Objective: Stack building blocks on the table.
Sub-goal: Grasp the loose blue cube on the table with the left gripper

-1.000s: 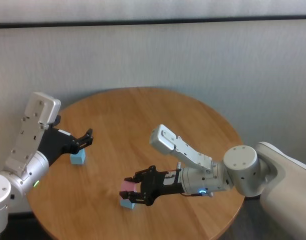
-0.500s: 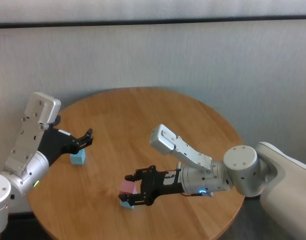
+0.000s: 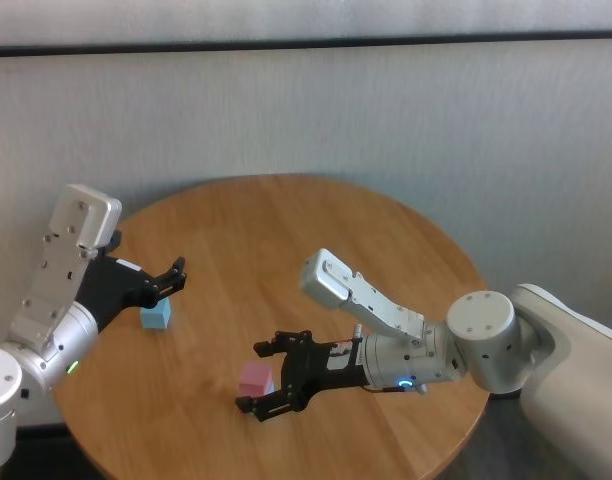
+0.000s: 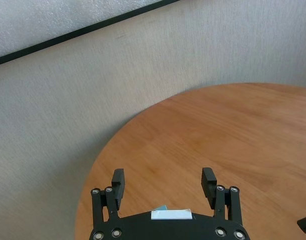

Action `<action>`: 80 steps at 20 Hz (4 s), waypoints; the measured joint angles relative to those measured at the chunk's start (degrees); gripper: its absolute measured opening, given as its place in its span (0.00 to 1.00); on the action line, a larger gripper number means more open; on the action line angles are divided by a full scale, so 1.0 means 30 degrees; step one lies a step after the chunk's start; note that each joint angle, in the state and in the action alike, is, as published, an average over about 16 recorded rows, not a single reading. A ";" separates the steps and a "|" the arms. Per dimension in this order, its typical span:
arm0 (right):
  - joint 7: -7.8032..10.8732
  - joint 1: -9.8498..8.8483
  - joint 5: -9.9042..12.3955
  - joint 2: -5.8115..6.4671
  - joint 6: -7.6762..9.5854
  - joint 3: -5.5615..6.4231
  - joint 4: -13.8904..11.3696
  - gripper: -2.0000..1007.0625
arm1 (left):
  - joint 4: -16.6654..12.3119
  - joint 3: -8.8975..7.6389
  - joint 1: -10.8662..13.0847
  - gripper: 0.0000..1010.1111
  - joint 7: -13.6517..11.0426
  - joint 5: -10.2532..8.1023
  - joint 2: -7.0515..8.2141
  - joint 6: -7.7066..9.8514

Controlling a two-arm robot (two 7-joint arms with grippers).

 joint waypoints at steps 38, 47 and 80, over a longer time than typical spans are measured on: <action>-0.8332 -0.3620 0.0177 0.1175 -0.5099 0.5229 -0.1431 1.00 | -0.0119 -0.0070 0.0057 0.99 0.0227 0.0024 -0.0102 0.0254; -0.8292 -0.3591 0.0201 0.1194 -0.5011 0.5155 -0.1488 1.00 | -0.0907 -0.0480 0.0357 0.99 0.1549 0.0307 -0.0969 0.2366; -0.8253 -0.3549 0.0251 0.1235 -0.4912 0.5076 -0.1572 1.00 | 0.2337 -0.1550 0.0478 0.99 0.5359 0.1480 -0.6341 0.2112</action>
